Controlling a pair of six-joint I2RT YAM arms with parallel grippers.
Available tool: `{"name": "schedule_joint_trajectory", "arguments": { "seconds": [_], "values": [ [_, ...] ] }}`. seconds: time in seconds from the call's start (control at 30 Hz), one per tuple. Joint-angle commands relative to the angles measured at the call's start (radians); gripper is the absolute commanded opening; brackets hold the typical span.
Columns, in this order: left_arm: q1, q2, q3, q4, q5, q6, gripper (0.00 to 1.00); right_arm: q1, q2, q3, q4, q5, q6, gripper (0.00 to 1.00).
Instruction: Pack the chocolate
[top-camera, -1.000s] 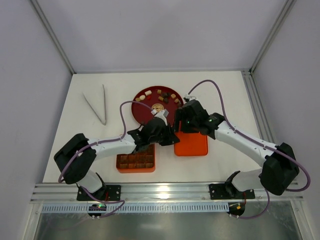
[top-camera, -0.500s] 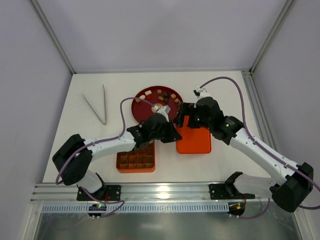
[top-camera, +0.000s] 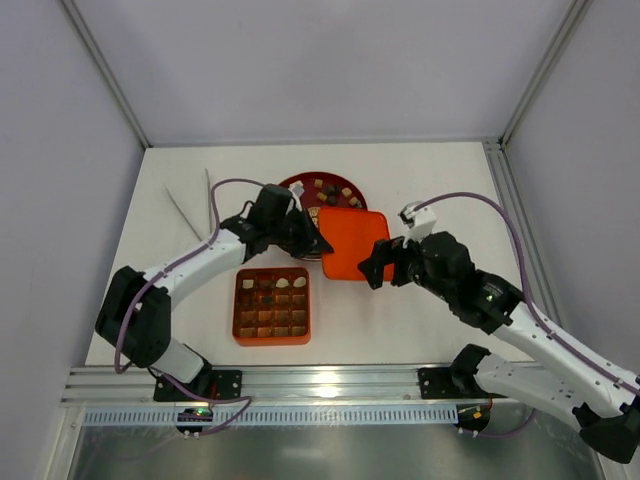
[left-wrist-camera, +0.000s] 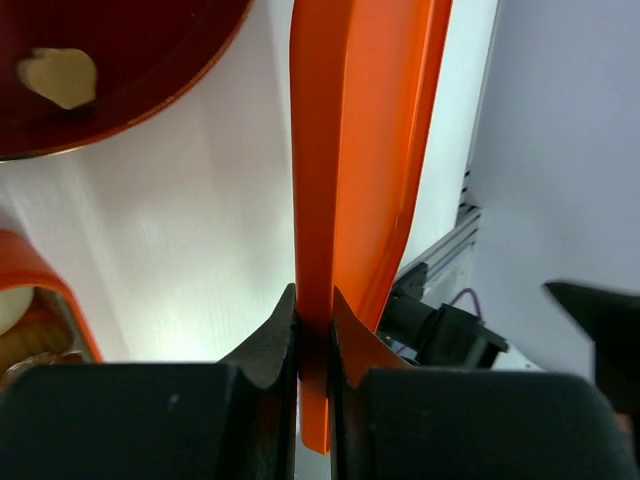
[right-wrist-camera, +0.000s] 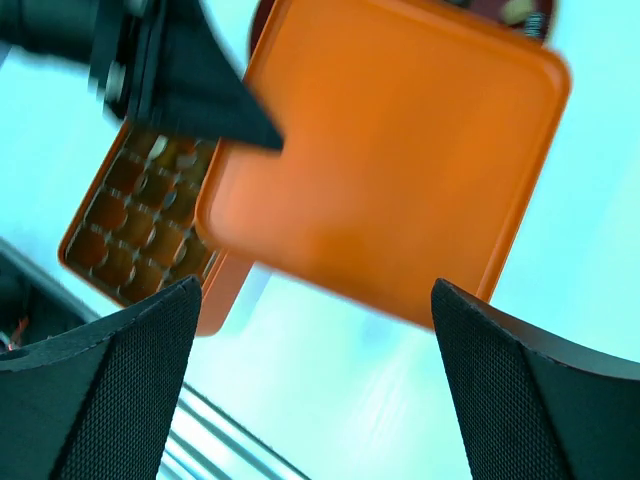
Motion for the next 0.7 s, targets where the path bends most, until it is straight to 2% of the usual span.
{"name": "schedule_joint_trajectory", "arguments": {
  "seconds": [0.0, 0.03, 0.13, 0.27, 0.4, 0.67],
  "values": [
    [0.112, -0.044, 0.072, -0.146, 0.246, 0.031, 0.0, 0.151, -0.012, -0.02, 0.037, 0.131, -0.089, 0.95],
    [0.132, -0.045, 0.082, -0.173, 0.282, 0.052, 0.0, 0.251, -0.009, -0.018, 0.037, 0.23, -0.1, 0.95],
    [0.185, -0.056, 0.104, -0.266, 0.344, 0.077, 0.0, 0.375, 0.014, -0.003, 0.034, 0.399, -0.161, 0.95],
    [0.202, -0.091, 0.118, -0.345, 0.363, 0.092, 0.0, 0.542, 0.092, 0.043, 0.03, 0.533, -0.293, 0.93],
    [0.207, -0.14, 0.109, -0.395, 0.381, 0.095, 0.0, 0.633, 0.173, 0.072, 0.055, 0.62, -0.435, 0.91],
    [0.207, -0.232, 0.067, -0.461, 0.383, 0.095, 0.0, 0.711, 0.276, 0.094, 0.093, 0.691, -0.623, 0.89]
  ]
}}
